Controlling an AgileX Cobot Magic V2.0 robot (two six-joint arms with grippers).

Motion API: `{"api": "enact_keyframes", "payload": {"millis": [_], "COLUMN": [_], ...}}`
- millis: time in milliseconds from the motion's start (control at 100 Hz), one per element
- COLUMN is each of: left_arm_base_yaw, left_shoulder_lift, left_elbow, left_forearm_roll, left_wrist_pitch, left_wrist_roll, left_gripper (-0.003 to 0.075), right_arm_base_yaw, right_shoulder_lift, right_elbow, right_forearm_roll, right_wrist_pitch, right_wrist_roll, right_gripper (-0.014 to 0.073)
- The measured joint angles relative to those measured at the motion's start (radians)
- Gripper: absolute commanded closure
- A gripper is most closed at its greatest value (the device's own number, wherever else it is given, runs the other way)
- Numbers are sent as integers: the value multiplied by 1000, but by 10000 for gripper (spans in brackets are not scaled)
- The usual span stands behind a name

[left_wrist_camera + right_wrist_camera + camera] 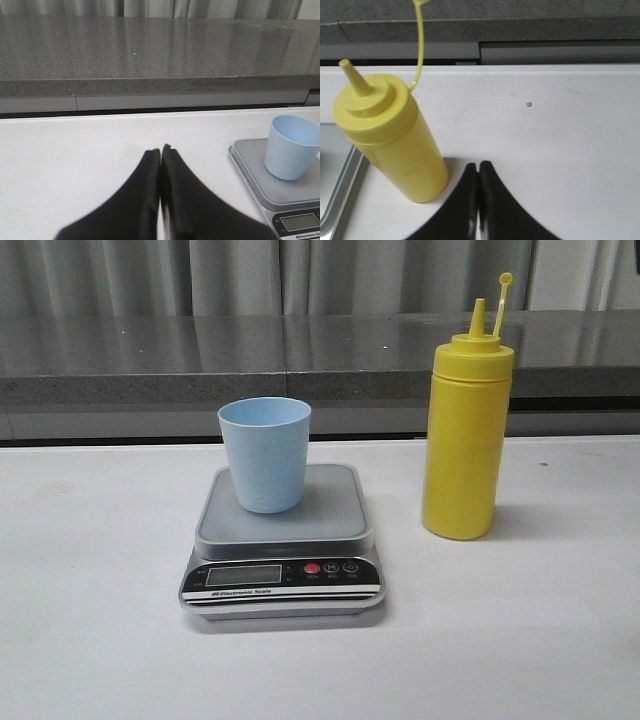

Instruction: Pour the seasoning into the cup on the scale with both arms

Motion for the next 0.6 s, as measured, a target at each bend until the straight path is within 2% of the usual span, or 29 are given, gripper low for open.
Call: {"api": "enact_keyframes", "payload": {"millis": [100, 200, 270, 320, 410, 480, 600], "left_arm_base_yaw": [0, 0, 0, 0, 0, 0, 0], "left_shoulder_lift": [0, 0, 0, 0, 0, 0, 0], "left_elbow": [0, 0, 0, 0, 0, 0, 0], "left_forearm_roll": [0, 0, 0, 0, 0, 0, 0], "left_wrist_pitch": [0, 0, 0, 0, 0, 0, 0], "left_wrist_roll": [0, 0, 0, 0, 0, 0, 0], "left_gripper": [740, 740, 740, 740, 740, 740, 740], "right_arm_base_yaw": [35, 51, 56, 56, 56, 56, 56], "right_shoulder_lift": [26, 48, 57, 61, 68, 80, 108], "right_elbow": [0, 0, 0, 9, 44, 81, 147], "right_forearm_roll": [-26, -64, -86, -94, -101, -101, -101], "right_wrist_pitch": [-16, -25, -33, -61, -133, -210, -366], "right_wrist_roll": [0, 0, 0, 0, 0, 0, 0], "right_gripper": [618, 474, 309, 149, -82, -48, -48]}}
